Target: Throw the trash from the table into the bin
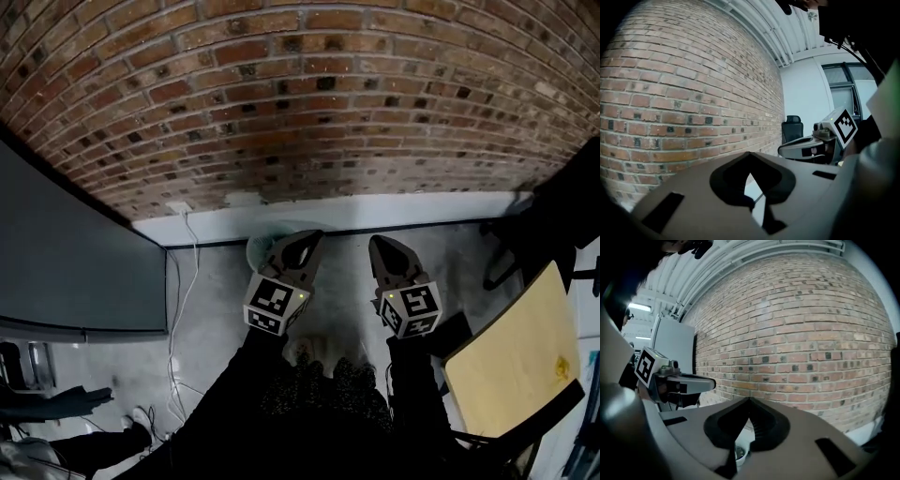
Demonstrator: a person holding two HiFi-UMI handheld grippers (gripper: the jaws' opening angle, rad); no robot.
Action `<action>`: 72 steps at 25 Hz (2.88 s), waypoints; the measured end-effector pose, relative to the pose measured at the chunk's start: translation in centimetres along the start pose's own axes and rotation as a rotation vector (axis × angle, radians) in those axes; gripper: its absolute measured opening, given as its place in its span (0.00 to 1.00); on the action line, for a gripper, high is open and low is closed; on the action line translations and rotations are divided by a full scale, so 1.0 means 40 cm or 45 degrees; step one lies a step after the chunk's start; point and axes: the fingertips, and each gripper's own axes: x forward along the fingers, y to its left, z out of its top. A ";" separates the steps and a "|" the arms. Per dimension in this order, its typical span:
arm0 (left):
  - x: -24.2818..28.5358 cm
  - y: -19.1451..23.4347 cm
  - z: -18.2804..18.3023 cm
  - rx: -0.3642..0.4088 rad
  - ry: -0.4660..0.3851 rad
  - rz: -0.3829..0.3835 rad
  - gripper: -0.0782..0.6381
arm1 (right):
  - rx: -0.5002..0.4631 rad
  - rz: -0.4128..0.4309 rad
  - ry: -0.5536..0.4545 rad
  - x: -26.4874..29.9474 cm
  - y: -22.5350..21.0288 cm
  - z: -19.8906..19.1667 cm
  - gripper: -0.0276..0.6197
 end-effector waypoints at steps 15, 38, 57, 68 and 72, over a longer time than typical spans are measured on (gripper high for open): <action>0.157 -0.560 0.112 0.032 -0.064 -0.189 0.12 | 0.017 -0.277 -0.103 -0.554 -0.340 0.016 0.06; 0.362 -1.129 0.169 0.096 -0.074 -0.785 0.12 | 0.139 -0.945 -0.121 -1.169 -0.643 -0.067 0.06; 0.363 -1.417 0.156 0.135 -0.067 -1.263 0.12 | 0.249 -1.554 -0.106 -1.600 -0.599 -0.156 0.06; 0.395 -1.586 0.160 0.173 -0.061 -1.218 0.12 | 0.302 -1.606 -0.111 -1.818 -0.715 -0.227 0.06; 0.416 -1.661 0.158 0.177 -0.047 -1.159 0.12 | 0.322 -1.593 -0.091 -1.914 -0.795 -0.263 0.06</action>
